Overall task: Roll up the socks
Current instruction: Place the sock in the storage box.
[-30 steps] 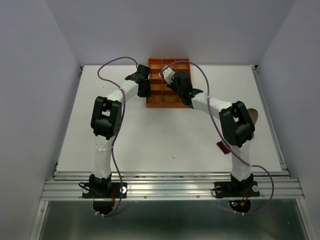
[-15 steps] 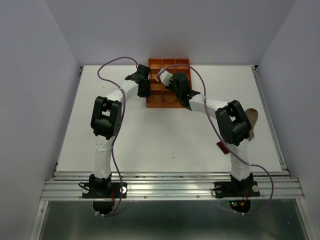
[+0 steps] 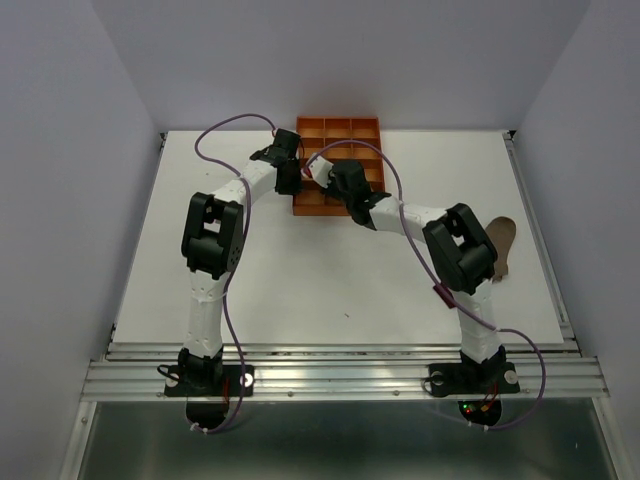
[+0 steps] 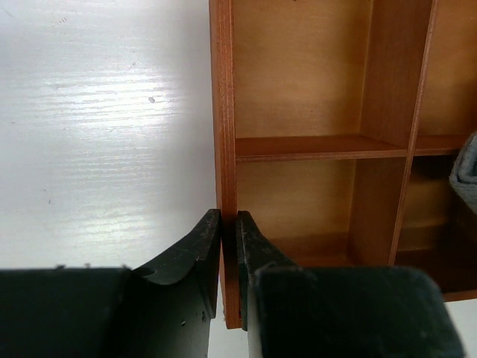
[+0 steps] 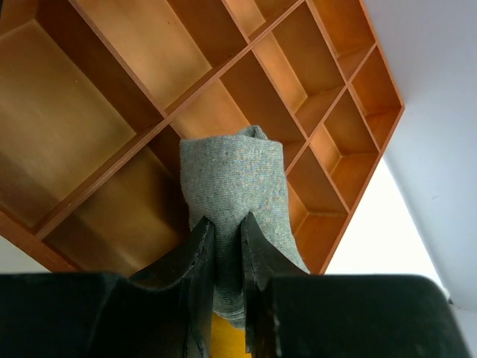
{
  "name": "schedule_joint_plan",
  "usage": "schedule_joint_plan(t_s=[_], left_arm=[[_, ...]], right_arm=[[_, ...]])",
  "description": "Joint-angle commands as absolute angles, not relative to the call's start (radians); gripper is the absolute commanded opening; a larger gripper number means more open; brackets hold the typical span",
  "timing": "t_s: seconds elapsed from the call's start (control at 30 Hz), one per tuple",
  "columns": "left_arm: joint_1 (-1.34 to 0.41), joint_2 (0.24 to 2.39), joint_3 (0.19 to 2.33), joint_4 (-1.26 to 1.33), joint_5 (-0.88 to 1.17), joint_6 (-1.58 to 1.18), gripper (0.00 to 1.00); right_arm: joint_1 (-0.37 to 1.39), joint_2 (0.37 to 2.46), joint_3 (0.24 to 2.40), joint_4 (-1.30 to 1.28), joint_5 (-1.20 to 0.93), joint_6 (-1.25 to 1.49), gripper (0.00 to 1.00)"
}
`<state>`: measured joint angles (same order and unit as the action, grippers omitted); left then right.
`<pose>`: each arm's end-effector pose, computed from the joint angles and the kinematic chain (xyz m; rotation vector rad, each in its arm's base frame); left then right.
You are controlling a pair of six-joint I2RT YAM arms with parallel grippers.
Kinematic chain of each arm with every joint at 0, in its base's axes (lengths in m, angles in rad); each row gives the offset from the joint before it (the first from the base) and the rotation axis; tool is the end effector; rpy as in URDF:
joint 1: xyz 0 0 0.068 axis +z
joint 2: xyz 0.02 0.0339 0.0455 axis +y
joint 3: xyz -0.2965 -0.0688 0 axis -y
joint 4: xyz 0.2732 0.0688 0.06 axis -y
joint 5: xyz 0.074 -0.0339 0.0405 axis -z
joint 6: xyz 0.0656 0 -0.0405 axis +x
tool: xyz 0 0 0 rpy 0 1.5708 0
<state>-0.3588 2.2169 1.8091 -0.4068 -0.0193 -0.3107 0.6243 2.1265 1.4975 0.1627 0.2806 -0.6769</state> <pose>0.5331 -0.1986 0.1954 0.0486 2.4049 -0.2920 0.4610 0.3097 0.1916 -1.0859 1.7176 -0.3186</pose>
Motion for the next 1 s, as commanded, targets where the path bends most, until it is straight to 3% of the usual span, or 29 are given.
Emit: schedule_joint_plan(t_s=[0.0, 0.57, 0.97], left_arm=[[-0.356, 2.229, 1.833, -0.399, -0.018, -0.327, 0.00], [-0.347, 2.229, 1.809, -0.377, 0.037, -0.328, 0.00], [-0.341, 2.226, 1.804, -0.374, 0.052, -0.321, 0.00]], right_arm=[[0.635, 2.146, 1.535, 0.062, 0.200, -0.582, 0.01], [0.635, 2.227, 1.569, -0.061, -0.020, -0.226, 0.01], [0.626, 2.260, 1.559, -0.236, -0.031, -0.045, 0.01]])
